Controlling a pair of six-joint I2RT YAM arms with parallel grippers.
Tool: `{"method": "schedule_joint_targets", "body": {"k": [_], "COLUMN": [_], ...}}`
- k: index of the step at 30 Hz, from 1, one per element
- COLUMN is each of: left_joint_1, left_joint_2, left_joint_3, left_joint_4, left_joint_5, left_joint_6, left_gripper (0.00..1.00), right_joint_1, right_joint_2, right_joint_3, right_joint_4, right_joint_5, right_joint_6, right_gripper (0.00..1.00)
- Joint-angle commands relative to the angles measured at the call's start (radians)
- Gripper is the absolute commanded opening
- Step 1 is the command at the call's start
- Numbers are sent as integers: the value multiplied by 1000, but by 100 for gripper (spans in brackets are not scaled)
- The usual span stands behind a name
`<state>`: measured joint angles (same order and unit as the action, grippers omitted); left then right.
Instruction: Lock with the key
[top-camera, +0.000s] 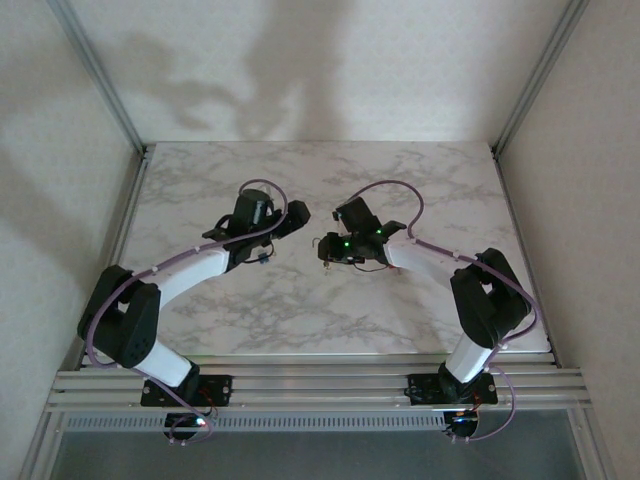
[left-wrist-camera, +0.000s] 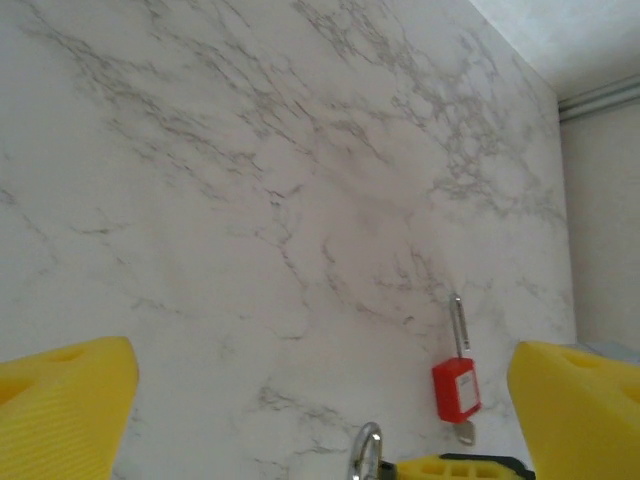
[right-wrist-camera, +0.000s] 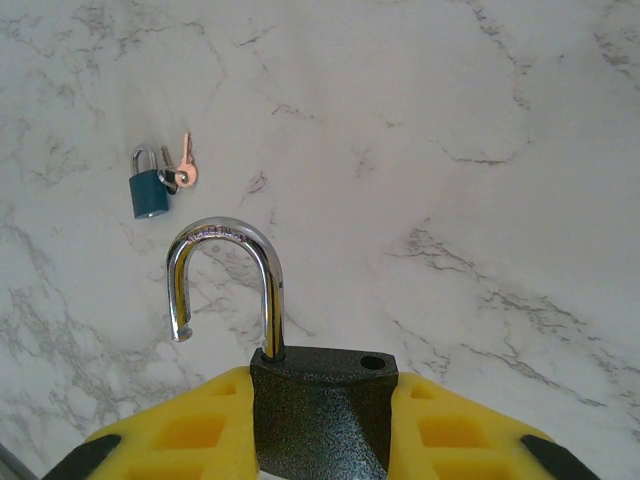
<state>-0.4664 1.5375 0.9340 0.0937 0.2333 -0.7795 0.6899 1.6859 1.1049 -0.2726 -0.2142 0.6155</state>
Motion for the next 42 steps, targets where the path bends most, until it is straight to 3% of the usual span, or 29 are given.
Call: {"method": "schedule_joint_targets", "body": {"k": [1,12,15,21,42], "left_joint_1": [-10,-76,-88,-106,-107], "left_joint_2": [17,16,25,54,84], "left_joint_3": [-20,-89,-98,-103,-115], "left_joint_4": [58,144,170,180,228], "left_joint_5": [46,52,68,76,100], "left_joint_6": [-64,-130,-141,-150,-173], "left_gripper": [90,84,76,71,35], "right_joint_1": [12,16,17,22,35], "right_joint_2": [-42,-44,-44,-46,-40], "right_joint_3": [-11,-12,-11,-14,-13], "right_joint_4": [24,27,31,32,42], "right_joint_5": [-20,-23,-26,-29,-37], "right_joint_6": [-16,-15,-15,-15,-19], "right_gripper": [24,24,24,24,24]}}
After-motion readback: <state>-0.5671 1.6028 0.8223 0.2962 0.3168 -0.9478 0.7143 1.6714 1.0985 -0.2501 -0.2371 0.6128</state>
